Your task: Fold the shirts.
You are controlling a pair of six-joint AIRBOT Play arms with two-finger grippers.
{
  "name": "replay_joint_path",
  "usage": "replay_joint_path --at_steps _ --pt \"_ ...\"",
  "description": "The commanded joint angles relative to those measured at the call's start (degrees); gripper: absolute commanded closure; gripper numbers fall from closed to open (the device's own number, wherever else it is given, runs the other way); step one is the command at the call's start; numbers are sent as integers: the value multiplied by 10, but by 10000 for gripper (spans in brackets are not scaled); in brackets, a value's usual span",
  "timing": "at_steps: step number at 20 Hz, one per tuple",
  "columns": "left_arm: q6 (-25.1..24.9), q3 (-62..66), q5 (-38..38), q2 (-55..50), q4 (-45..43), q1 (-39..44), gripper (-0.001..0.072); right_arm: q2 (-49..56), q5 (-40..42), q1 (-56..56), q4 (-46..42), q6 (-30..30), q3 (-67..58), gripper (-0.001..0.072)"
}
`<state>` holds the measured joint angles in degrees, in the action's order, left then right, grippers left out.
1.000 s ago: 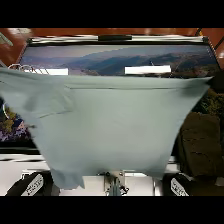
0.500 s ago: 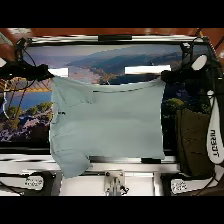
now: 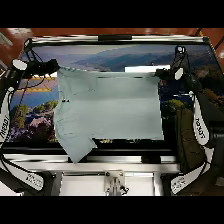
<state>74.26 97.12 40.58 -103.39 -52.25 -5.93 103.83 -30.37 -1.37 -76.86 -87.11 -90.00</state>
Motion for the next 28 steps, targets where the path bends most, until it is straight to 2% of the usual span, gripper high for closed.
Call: replay_joint_path --at_steps 1,3,6,8,9,11,13,15,20,25,28 --pt "-2 2 28 -26 17 10 673 23 4 1 27 -28 0 648" --pt "-37 0 50 -32 17 14 673 25 3 1 31 -30 0 648" --pt "-43 6 85 -27 15 3 673 18 -31 -4 30 -31 0 648" --pt "-73 18 159 -21 7 -8 673 4 -91 -13 28 -27 0 648" --pt "-73 25 200 -19 -14 -13 673 -7 -127 -19 28 -21 0 648" --pt "-47 37 289 -17 -78 -19 673 -30 -202 -36 28 -16 0 648" --pt "-43 37 377 -17 -133 -19 673 -38 -282 -57 28 -14 0 648" --pt "-39 37 430 -18 -175 -19 673 -32 -345 -75 29 -14 0 648" --pt "-13 37 458 -19 -185 -12 673 5 -442 -76 37 -16 0 648" --pt "3 36 491 -29 -185 3 673 11 -430 -70 56 -23 0 648" --pt "15 36 491 -32 -187 2 673 11 -464 -70 60 -31 0 648"
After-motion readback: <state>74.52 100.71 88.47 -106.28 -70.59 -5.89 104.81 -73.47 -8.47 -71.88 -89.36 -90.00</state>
